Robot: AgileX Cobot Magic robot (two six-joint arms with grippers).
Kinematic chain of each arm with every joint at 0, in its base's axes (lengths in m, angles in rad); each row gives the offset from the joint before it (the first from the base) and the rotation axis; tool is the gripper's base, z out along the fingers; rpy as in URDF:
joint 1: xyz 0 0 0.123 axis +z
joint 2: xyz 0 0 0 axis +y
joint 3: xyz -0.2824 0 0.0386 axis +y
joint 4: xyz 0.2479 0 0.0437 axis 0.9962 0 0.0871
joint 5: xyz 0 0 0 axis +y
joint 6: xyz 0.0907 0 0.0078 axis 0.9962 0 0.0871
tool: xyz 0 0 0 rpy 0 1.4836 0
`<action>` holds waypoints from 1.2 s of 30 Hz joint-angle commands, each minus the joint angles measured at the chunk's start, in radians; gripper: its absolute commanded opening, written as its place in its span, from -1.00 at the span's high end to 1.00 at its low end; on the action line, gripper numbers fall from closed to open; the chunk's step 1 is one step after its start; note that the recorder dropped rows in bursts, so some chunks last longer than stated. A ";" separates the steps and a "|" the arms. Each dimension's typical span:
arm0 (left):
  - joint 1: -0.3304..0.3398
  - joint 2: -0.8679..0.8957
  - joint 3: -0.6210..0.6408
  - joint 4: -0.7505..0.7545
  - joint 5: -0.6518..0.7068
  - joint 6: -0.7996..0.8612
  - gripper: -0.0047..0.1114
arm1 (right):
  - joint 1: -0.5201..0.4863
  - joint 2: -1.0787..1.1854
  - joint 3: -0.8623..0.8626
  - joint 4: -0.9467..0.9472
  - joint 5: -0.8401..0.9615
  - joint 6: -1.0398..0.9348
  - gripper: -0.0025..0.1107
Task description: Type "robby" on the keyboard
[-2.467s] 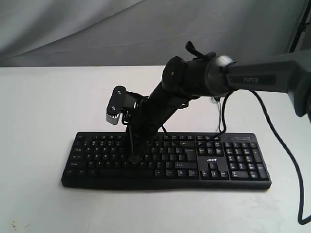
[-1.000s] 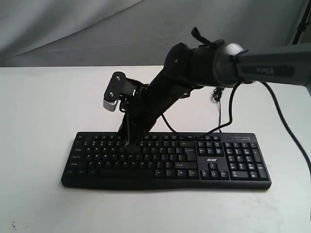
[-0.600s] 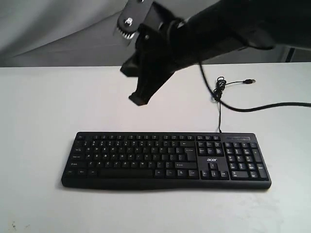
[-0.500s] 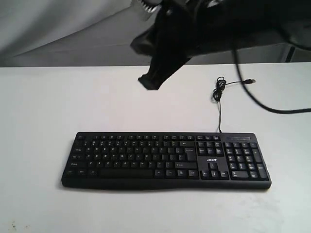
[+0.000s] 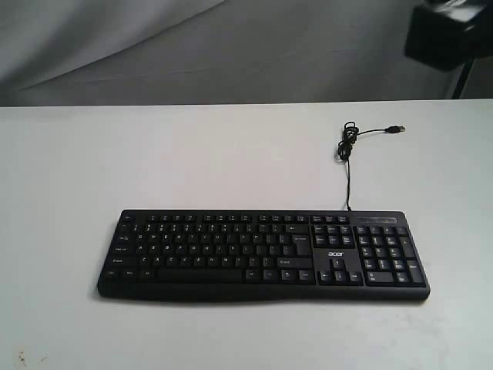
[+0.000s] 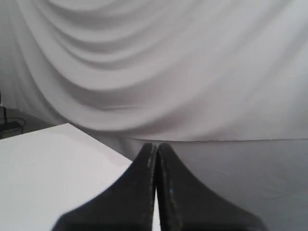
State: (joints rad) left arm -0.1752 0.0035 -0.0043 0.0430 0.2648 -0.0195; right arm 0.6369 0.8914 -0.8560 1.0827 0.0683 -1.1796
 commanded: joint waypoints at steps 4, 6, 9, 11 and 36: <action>-0.006 -0.003 0.004 0.005 -0.006 -0.003 0.92 | 0.002 -0.179 0.005 0.067 -0.148 0.156 0.96; -0.006 -0.003 0.004 0.005 -0.006 -0.003 0.92 | 0.002 -0.219 0.005 -0.012 -0.135 0.278 0.96; -0.006 -0.003 0.004 0.005 -0.006 -0.003 0.92 | 0.002 -0.257 0.005 -0.108 -0.147 0.499 0.96; -0.006 -0.003 0.004 0.005 -0.006 -0.003 0.92 | -0.008 -0.277 0.005 -0.092 -0.175 0.537 0.96; -0.006 -0.003 0.004 0.005 -0.006 -0.003 0.92 | -0.557 -0.763 0.588 -0.699 0.119 0.777 0.96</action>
State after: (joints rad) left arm -0.1752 0.0035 -0.0043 0.0430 0.2648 -0.0195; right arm 0.0979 0.1690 -0.3236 0.4051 0.1825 -0.4158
